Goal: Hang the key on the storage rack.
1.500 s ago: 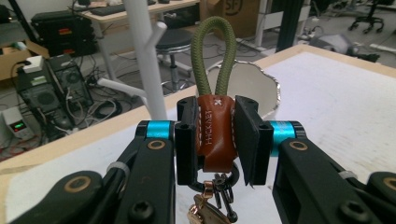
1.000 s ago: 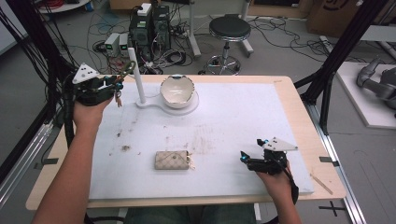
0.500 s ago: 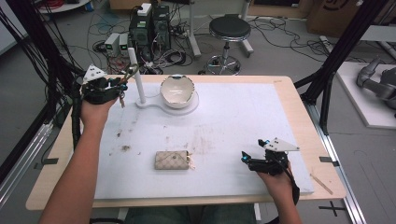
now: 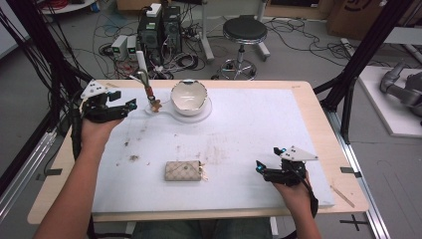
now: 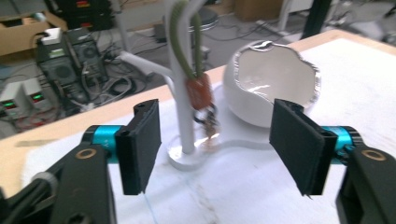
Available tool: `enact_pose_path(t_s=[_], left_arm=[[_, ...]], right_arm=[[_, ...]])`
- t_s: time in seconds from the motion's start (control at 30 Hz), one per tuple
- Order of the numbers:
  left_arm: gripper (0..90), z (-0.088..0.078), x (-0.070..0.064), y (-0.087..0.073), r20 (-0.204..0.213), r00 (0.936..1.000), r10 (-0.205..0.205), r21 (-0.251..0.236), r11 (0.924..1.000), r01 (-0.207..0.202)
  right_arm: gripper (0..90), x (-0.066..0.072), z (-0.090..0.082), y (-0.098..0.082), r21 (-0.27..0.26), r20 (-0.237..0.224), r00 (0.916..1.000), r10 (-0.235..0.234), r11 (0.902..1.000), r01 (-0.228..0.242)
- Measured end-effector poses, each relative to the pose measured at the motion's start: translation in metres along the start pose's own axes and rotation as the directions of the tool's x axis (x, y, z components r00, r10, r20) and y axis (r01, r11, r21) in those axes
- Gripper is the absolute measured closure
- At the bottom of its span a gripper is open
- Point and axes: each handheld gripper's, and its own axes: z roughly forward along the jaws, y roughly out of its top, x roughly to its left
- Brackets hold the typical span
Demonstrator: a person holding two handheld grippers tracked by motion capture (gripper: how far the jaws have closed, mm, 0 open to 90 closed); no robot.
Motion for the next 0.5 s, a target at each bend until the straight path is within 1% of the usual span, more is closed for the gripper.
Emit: enact_pose_path(t_s=[0.07, 0.1, 0.17, 0.2, 0.27, 0.33, 0.43, 0.47, 0.5], left_arm=[[29.4, -0.006, -0.003, -0.006, 0.023, 0.9997, -0.006, -0.006, 1.0, 0.006], [29.3, -0.01, -0.005, -0.01, 0.04, 0.9992, -0.006, -0.006, 1.0, 0.006], [28.4, -0.012, -0.006, -0.012, 0.048, 0.9988, -0.005, -0.006, 1.0, 0.006], [27.4, -0.016, -0.012, -0.016, 0.063, 0.998, -0.001, -0.009, 1.0, 0.001], [27.3, -0.02, -0.017, -0.019, 0.084, 0.9963, 0.02, -0.003, 0.9998, -0.02], [25.5, -0.023, -0.021, -0.022, 0.104, 0.9943, 0.022, -0.001, 0.9997, -0.022], [20.3, -0.032, -0.025, -0.029, 0.152, 0.988, 0.028, -0.017, 0.9995, -0.026], [20.1, -0.032, -0.025, -0.029, 0.152, 0.988, 0.028, -0.017, 0.9995, -0.026], [19.8, -0.037, -0.028, -0.035, 0.163, 0.9857, 0.043, -0.023, 0.9989, -0.04]], right_arm=[[17.7, 0.0, 0.002, 0.001, 0.002, -0.004, 1.0, -0.005, 1.0, 0.005], [17.7, 0.0, 0.003, 0.001, 0.005, -0.007, 1.0, 0.0, 1.0, 0.0], [17.7, 0.0, 0.004, 0.001, 0.005, -0.009, 0.9999, -0.006, 1.0, 0.006], [17.7, 0.001, 0.006, 0.002, 0.004, -0.012, 0.9998, -0.015, 0.9999, 0.015], [17.7, 0.003, 0.007, 0.004, 0.0, -0.012, 0.9998, -0.017, 0.9999, 0.017], [17.7, 0.003, 0.007, 0.005, -0.003, -0.014, 0.9996, -0.023, 0.9997, 0.023], [17.7, 0.004, 0.008, 0.006, -0.005, -0.019, 0.9995, -0.025, 0.9997, 0.024], [17.7, 0.004, 0.009, 0.006, -0.006, -0.021, 0.9995, -0.024, 0.9997, 0.023], [17.7, 0.004, 0.009, 0.006, -0.008, -0.022, 0.9994, -0.028, 0.9996, 0.027]])
